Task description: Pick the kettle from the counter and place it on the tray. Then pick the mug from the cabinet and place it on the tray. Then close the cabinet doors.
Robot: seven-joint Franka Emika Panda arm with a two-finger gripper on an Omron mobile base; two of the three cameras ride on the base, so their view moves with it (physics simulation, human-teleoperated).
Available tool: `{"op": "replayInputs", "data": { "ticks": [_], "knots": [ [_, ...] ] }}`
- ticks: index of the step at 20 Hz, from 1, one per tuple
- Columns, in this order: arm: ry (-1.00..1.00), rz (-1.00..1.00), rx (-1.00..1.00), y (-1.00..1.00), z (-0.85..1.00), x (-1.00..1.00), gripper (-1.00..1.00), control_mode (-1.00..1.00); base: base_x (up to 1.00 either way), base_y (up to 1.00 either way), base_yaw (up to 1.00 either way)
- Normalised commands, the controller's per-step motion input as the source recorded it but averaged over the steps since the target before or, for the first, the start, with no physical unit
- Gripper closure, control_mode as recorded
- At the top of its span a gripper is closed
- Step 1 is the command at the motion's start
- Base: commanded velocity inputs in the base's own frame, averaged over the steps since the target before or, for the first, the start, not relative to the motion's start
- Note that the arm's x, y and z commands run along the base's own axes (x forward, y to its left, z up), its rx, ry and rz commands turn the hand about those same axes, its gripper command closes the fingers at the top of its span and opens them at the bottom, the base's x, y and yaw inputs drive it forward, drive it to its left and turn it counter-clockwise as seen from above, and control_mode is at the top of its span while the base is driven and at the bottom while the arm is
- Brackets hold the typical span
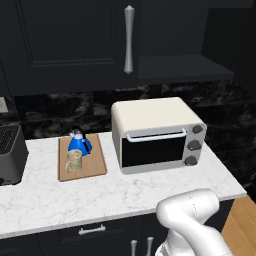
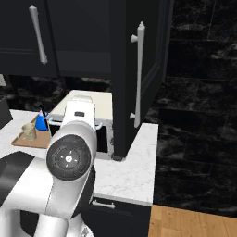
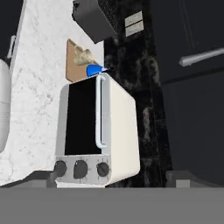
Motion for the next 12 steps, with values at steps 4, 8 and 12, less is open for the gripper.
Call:
{"op": "replayInputs", "data": {
  "ticks": [4,8,12],
  "knots": [
    [-0.34,0.0,0.01,-0.42,-0.89,-1.0,-1.0,-1.0,0.0,0.0,0.0],
    [-0.23,0.0,0.0,-0.52,-0.94,-0.59,-1.0,-1.0,0.0,0.0,0.0],
    [-0.26,0.0,0.11,-0.97,-0.18,-0.34,-1.0,-1.0,0.0,0.0,0.0]
  ]
}}
